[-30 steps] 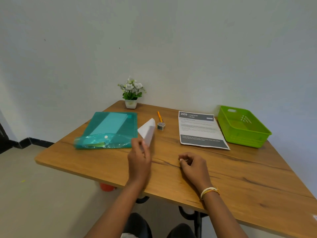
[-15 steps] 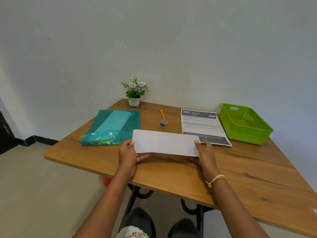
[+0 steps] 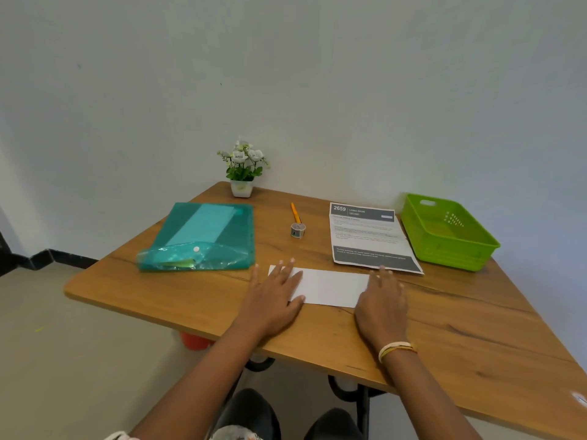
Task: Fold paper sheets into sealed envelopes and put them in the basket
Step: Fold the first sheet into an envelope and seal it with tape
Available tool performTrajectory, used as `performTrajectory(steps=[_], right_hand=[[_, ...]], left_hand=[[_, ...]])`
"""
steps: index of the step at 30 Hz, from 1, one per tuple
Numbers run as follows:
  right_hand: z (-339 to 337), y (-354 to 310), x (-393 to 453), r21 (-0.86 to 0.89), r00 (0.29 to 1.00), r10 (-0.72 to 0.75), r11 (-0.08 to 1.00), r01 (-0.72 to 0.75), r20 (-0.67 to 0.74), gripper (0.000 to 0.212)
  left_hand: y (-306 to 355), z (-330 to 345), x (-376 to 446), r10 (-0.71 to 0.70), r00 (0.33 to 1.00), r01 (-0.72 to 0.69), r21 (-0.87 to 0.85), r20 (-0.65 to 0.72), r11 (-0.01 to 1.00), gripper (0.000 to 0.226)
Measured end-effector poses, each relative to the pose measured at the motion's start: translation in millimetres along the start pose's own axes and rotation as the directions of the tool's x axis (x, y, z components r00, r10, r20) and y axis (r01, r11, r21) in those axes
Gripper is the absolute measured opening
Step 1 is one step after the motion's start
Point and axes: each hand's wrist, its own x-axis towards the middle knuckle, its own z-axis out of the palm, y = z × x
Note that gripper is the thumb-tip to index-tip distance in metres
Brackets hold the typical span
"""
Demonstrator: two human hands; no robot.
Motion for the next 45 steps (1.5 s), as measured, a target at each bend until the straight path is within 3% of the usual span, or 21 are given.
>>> performTrajectory(steps=[3,5,8,11,14,20,24,26,29,33,39,45], right_hand=[[2.8,-27.1,-5.4,0.184,0.93,-0.322,0.939,0.291,0.176,0.052],[10.1,-41.1,-7.2,0.164,0.852,-0.411,0.911,0.377,0.324,0.056],[14.0,-36.1,3.8,0.122,0.857,-0.337,0.941,0.315,0.389,0.063],[10.0,-1.6,16.6,0.041,0.921,-0.133,0.991,0.127,0.367,0.076],[7.3,26.5,22.1,-0.015,0.923,-0.007,1.0,0.014,0.384,0.081],[9.9,23.4,23.3,-0.062,0.92,0.008,0.998,0.017,0.391,0.08],[12.4,23.1,21.1,-0.062,0.928,0.009,0.998,0.015,0.371,0.078],[13.4,22.8,20.7,-0.057,0.934,0.008,0.998,0.014,0.357,0.074],[12.9,23.1,21.4,-0.054,0.935,0.001,0.998,0.019,0.355,0.069],[10.7,24.2,20.7,-0.056,0.937,0.003,0.998,0.018,0.349,0.068],[9.5,23.2,20.1,-0.047,0.934,-0.008,0.999,0.026,0.356,0.069],[9.0,20.1,17.5,-0.038,0.946,0.022,0.999,-0.01,0.322,0.067]], left_hand=[[-1.4,-0.9,2.2,0.005,0.996,-0.003,-0.017,0.086,1.0,0.062],[-2.5,-0.8,2.1,-0.019,0.995,0.022,-0.03,0.094,0.999,0.064],[-4.4,-0.1,2.0,-0.064,0.995,0.066,-0.023,0.077,0.998,0.069],[-2.6,2.8,3.2,-0.087,0.994,0.089,-0.031,0.059,0.996,0.071],[-1.9,4.3,4.6,-0.087,0.995,0.089,-0.029,0.053,0.996,0.072],[9.1,1.3,7.7,-0.04,0.997,0.043,0.059,-0.062,0.997,0.072],[52.0,5.2,24.2,0.124,0.989,-0.129,-0.06,-0.076,0.99,0.07],[77.4,12.9,33.2,0.145,0.989,-0.148,-0.099,-0.029,0.984,0.065],[93.6,18.9,41.6,0.099,0.991,-0.09,-0.099,0.092,0.991,0.059],[77.4,15.4,41.1,0.028,0.99,-0.014,-0.101,0.138,0.995,0.058],[12.7,3.8,34.5,-0.11,0.984,0.122,-0.082,0.138,0.989,0.057],[-2.7,6.8,29.7,-0.115,0.993,0.119,-0.134,0.043,0.984,0.057]])
